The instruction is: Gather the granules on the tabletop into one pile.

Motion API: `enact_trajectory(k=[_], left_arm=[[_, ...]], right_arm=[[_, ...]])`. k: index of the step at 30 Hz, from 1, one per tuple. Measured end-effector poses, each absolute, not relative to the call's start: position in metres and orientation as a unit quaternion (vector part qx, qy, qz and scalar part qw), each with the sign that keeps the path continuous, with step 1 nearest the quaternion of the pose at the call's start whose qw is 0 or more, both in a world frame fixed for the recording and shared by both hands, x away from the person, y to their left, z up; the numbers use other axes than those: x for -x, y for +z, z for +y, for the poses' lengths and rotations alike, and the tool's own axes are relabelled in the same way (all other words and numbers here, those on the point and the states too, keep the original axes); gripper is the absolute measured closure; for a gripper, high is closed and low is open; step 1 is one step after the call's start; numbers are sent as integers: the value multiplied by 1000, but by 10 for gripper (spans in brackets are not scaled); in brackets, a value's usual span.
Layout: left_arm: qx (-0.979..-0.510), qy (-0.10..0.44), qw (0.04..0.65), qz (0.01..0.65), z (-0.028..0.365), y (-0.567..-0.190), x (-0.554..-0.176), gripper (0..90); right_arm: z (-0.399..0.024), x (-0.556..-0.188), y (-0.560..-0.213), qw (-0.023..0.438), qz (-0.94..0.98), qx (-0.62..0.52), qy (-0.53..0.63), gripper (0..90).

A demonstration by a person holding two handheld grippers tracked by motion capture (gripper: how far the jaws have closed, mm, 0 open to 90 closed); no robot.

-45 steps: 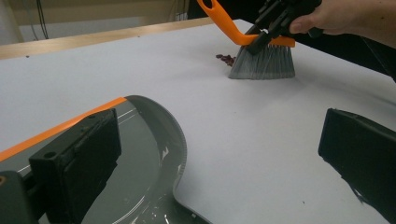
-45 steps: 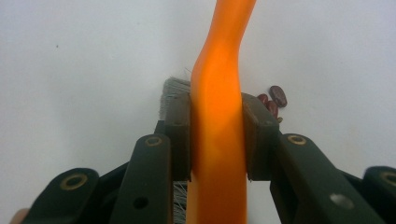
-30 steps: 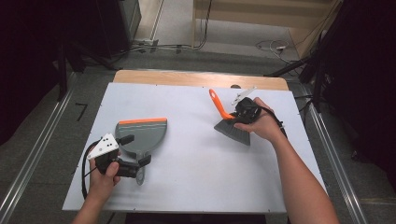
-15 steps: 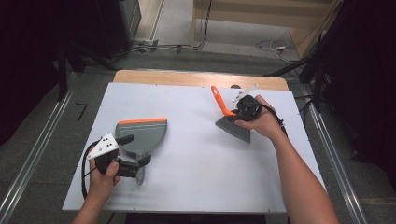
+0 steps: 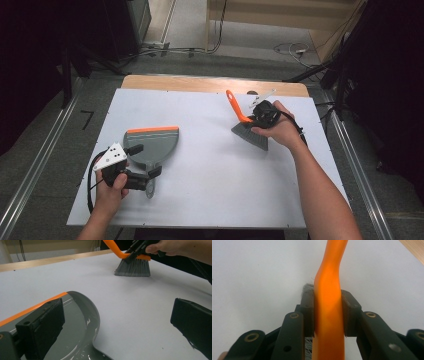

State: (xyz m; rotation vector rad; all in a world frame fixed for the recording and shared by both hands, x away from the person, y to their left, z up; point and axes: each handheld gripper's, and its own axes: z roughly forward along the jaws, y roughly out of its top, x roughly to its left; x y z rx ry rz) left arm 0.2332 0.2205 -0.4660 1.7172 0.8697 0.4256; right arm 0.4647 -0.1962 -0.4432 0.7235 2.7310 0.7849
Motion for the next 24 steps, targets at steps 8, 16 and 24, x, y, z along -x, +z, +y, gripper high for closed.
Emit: enact_trajectory(k=[8,16,24], left_arm=[[-725,180,554,367,220,-466,-233,0],[-725,180,554,367,220,-465,-233,0],[-726,180,554,365,219,-465,-233,0]], right_arm=[[-196,-456,-433,104,920,-260,274,676],[-203,-447,-410,108,911,-266,296,678],[-188,-434,-412,91,923,-250,278,678]])
